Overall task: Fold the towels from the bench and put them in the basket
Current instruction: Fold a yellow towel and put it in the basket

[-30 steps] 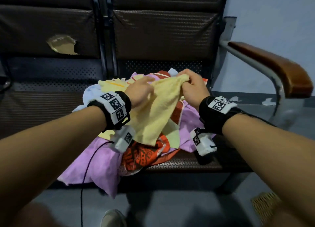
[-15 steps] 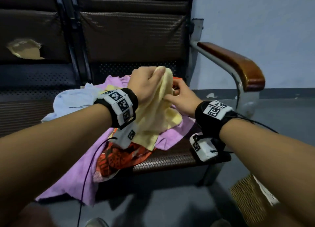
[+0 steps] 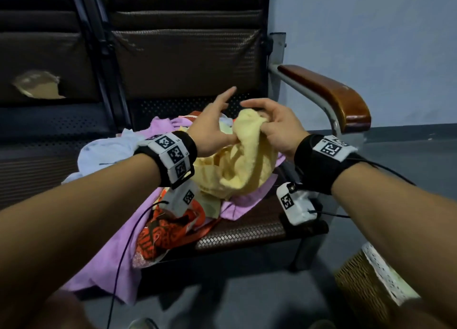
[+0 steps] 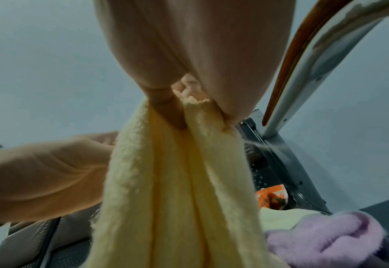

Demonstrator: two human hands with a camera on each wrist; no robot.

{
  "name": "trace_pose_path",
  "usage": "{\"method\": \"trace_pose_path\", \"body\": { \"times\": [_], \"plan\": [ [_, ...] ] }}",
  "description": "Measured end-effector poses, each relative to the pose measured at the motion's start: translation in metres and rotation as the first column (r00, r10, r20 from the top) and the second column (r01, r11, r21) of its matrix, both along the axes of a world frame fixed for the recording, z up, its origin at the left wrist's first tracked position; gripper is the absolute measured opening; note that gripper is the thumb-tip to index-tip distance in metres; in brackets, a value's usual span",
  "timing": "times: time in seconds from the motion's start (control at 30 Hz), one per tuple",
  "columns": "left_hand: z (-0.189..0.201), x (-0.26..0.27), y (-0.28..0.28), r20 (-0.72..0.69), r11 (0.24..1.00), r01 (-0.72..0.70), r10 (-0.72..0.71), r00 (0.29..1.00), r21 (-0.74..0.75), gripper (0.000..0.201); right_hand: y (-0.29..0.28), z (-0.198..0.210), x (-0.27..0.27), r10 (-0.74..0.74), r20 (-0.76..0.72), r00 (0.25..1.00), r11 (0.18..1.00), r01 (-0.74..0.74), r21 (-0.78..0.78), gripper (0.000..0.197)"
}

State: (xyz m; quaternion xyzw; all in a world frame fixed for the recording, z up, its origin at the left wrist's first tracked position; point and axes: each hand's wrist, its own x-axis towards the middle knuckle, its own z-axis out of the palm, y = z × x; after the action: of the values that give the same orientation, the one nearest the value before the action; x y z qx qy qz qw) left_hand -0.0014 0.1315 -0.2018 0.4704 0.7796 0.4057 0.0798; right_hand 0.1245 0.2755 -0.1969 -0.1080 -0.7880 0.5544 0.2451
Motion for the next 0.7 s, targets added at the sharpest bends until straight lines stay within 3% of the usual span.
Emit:
{"method": "trace_pose_path", "body": {
  "times": [0.07, 0.13, 0.2, 0.27, 0.33, 0.43, 0.53, 0.63, 0.7],
  "plan": [
    [0.001, 0.001, 0.001, 0.018, 0.996, 0.072, -0.072, 0.997, -0.045, 0.048, -0.003, 0.001, 0.002, 0.048, 0.032, 0.998, 0.998, -0.05, 0.047, 0.055],
    [0.001, 0.001, 0.0, -0.049, 0.999, -0.002, -0.001, 0.999, -0.05, 0.013, -0.002, 0.0, 0.004, -0.027, 0.091, 0.995, 0.989, 0.014, 0.145, 0.052],
    [0.001, -0.002, -0.003, -0.118, 0.997, -0.078, 0.08, 0.99, 0.015, 0.023, 0.002, -0.004, 0.007, -0.132, 0.199, 0.971, 0.957, 0.073, 0.282, 0.039],
    [0.004, -0.004, -0.005, -0.19, 0.993, -0.095, 0.107, 0.976, 0.069, 0.025, 0.003, -0.009, 0.009, -0.242, 0.332, 0.912, 0.879, 0.061, 0.473, 0.012],
    [0.005, -0.005, -0.007, -0.196, 0.995, -0.076, 0.088, 0.977, 0.07, 0.023, 0.002, -0.01, 0.009, -0.331, 0.366, 0.87, 0.815, 0.068, 0.576, 0.011],
    [0.002, -0.004, -0.012, -0.154, 0.999, -0.027, 0.024, 0.988, -0.018, 0.025, 0.003, -0.003, 0.008, -0.476, 0.249, 0.844, 0.746, 0.237, 0.622, 0.012],
    [0.003, -0.003, -0.017, -0.229, 0.979, -0.068, 0.022, 0.973, -0.193, 0.043, 0.006, 0.003, 0.008, -0.564, 0.136, 0.814, 0.703, 0.388, 0.595, 0.022],
    [0.012, 0.0, -0.019, -0.36, 0.948, -0.099, -0.017, 0.933, -0.303, 0.013, 0.005, 0.006, 0.007, -0.615, 0.062, 0.786, 0.663, 0.473, 0.58, 0.024],
    [0.02, 0.006, -0.018, -0.176, 0.961, -0.014, -0.036, 0.984, -0.275, 0.034, 0.001, 0.007, 0.004, -0.552, -0.004, 0.834, 0.692, 0.461, 0.556, 0.026]
  ]
}}
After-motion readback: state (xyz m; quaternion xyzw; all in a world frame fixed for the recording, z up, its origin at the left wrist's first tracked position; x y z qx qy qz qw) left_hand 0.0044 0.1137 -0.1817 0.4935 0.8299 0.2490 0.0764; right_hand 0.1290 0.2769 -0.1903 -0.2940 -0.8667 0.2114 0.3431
